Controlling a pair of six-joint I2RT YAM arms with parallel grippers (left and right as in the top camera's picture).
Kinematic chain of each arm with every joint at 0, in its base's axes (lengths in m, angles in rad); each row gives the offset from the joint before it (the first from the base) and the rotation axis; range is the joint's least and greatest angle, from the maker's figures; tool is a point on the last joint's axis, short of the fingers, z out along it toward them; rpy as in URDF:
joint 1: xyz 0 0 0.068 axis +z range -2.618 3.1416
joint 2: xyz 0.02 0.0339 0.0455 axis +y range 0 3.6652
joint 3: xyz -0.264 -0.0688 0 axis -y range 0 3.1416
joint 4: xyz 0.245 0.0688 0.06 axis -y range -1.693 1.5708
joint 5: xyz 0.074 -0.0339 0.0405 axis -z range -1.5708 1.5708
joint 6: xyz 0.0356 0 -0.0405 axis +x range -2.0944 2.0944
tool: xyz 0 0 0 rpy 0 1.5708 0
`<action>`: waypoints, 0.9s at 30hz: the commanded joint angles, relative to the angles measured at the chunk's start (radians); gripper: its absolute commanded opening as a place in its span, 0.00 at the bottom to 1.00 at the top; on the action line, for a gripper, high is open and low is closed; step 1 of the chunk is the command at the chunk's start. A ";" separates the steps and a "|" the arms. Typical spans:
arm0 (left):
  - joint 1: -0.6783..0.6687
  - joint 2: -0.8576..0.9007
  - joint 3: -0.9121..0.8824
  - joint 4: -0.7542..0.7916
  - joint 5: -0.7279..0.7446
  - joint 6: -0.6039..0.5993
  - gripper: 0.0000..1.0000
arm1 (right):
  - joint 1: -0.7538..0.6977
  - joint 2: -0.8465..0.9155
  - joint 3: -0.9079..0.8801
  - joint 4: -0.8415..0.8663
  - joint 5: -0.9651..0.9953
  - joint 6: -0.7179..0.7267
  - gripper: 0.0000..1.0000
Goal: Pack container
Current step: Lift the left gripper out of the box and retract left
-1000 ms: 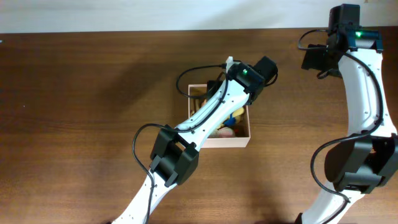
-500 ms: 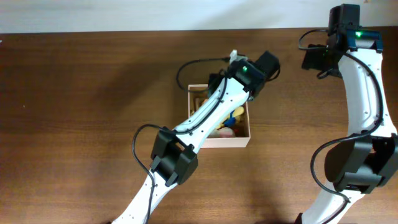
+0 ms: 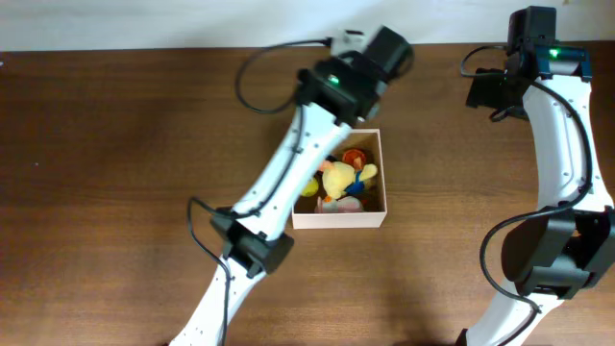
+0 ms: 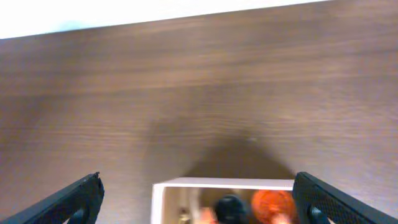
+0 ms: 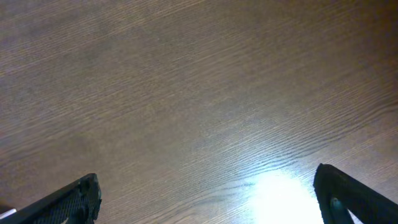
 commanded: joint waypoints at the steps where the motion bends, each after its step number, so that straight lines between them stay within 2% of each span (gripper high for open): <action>1: 0.102 0.005 0.103 -0.076 -0.026 0.040 0.99 | -0.006 0.002 -0.005 0.000 0.005 0.016 0.99; 7: 0.260 -0.008 0.110 -0.139 -0.025 0.040 0.99 | -0.006 0.002 -0.005 0.000 0.005 0.016 0.99; 16: 0.468 -0.011 0.110 -0.139 0.043 0.040 0.99 | -0.006 0.002 -0.005 0.000 0.005 0.016 0.99; 21: 0.533 -0.016 0.110 -0.139 0.055 0.040 0.99 | -0.006 0.002 -0.005 0.000 0.005 0.015 0.99; 27: 0.541 -0.016 0.108 -0.139 0.054 0.040 0.99 | -0.006 0.002 -0.005 0.000 0.005 0.015 0.99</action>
